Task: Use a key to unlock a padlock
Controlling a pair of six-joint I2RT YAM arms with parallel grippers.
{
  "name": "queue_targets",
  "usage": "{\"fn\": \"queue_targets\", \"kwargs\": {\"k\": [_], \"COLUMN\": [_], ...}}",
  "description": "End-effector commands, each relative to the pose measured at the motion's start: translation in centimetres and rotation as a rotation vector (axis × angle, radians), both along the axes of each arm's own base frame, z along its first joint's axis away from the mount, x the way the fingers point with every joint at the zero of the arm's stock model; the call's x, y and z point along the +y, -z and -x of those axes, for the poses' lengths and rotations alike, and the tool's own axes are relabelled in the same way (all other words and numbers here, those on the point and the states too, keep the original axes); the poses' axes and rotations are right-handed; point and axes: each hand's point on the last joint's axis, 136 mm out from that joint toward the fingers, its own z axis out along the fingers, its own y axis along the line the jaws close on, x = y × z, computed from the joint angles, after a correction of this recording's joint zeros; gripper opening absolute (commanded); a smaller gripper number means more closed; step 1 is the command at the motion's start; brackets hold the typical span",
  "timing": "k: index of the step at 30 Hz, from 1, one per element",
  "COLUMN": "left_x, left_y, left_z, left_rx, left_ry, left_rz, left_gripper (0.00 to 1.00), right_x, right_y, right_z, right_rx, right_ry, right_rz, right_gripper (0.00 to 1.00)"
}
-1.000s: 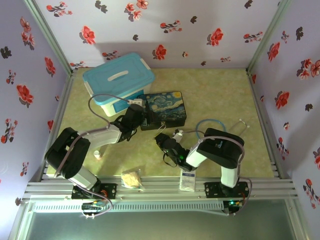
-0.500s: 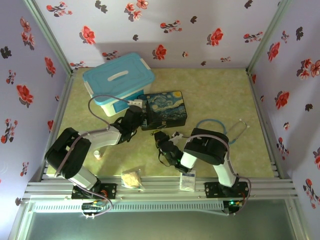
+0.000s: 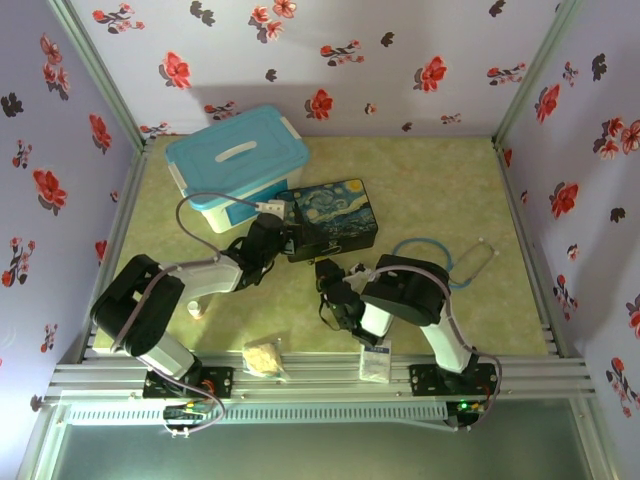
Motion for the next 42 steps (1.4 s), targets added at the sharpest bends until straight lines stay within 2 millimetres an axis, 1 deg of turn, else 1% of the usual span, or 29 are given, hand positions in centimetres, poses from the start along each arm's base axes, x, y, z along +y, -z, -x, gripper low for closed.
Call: {"fn": "queue_targets", "kwargs": {"k": [1, 3, 6, 7, 11, 16, 18, 20, 23, 24, 25, 27, 28, 29, 31, 33, 36, 40, 42], "left_x": [3.5, 3.6, 3.7, 3.7, 3.8, 3.8, 3.9, 3.9, 4.0, 4.0, 4.0, 4.0, 4.0, 4.0, 3.9, 3.6, 3.0, 2.4, 2.4], "left_y": [6.7, 7.1, 7.3, 7.3, 7.2, 6.8, 6.9, 7.1, 7.0, 7.0, 6.9, 6.6, 6.3, 5.9, 5.0, 4.0, 3.0, 1.9, 1.6], "left_z": [2.5, 2.6, 2.7, 2.7, 2.9, 2.8, 2.7, 2.7, 2.7, 2.7, 2.7, 2.7, 2.7, 2.7, 2.5, 2.3, 2.0, 1.7, 1.5], "left_rx": [0.162, 0.167, 0.167, 0.167, 0.172, 0.165, 0.164, 0.167, 0.165, 0.164, 0.164, 0.165, 0.165, 0.163, 0.158, 0.152, 0.149, 0.146, 0.142], "left_ry": [-0.008, -0.004, 0.001, 0.001, -0.001, -0.005, -0.006, -0.008, -0.015, -0.016, -0.017, -0.021, -0.021, -0.023, -0.026, -0.023, -0.002, 0.011, 0.011], "left_rz": [-0.212, -0.218, -0.227, -0.228, -0.225, -0.22, -0.223, -0.222, -0.213, -0.211, -0.209, -0.205, -0.204, -0.201, -0.191, -0.18, -0.171, -0.158, -0.16], "left_gripper": [0.51, 0.5, 0.49, 0.49, 0.48, 0.48, 0.48, 0.48, 0.48, 0.48, 0.48, 0.48, 0.49, 0.5, 0.52, 0.55, 0.57, 0.59, 0.6], "right_x": [-4.0, -3.8, -2.7, -2.9, -5.8, -7.1, -7.3, -6.8, -6.5, -6.5, -6.4, -5.7, -5.6, -5.6, -6.3, -6.9, -7.0, -5.8, -6.1], "right_y": [2.4, 2.1, 0.9, 0.7, 0.7, -0.6, -0.3, 0.1, 1.4, 1.5, 1.2, -1.0, -1.8, -2.0, -1.2, 0.4, 2.1, 2.5, 2.6], "right_z": [-1.5, -1.9, -2.4, -2.5, -3.0, -2.6, -2.3, -2.3, -2.1, -2.1, -2.2, -2.3, -2.3, -2.1, -1.6, -0.6, 0.8, 2.7, 3.6], "right_rx": [0.022, 0.005, -0.036, -0.038, -0.025, -0.058, -0.047, -0.035, 0.023, 0.028, 0.015, -0.079, -0.099, -0.092, -0.032, 0.05, 0.129, 0.168, 0.187], "right_ry": [0.147, 0.151, 0.128, 0.141, 0.189, 0.158, 0.15, 0.132, 0.135, 0.135, 0.117, 0.041, 0.021, -0.007, -0.057, -0.124, -0.246, -0.396, -0.427], "right_rz": [0.115, 0.135, 0.162, 0.155, 0.177, 0.26, 0.254, 0.238, 0.149, 0.145, 0.166, 0.294, 0.316, 0.332, 0.36, 0.387, 0.384, 0.375, 0.389], "right_gripper": [0.02, 0.01, 0.01, 0.01, 0.0, 0.0, 0.0, 0.0, 0.0, 0.0, 0.0, 0.0, 0.0, 0.0, 0.0, 0.0, 0.0, 0.0, 0.0]}}
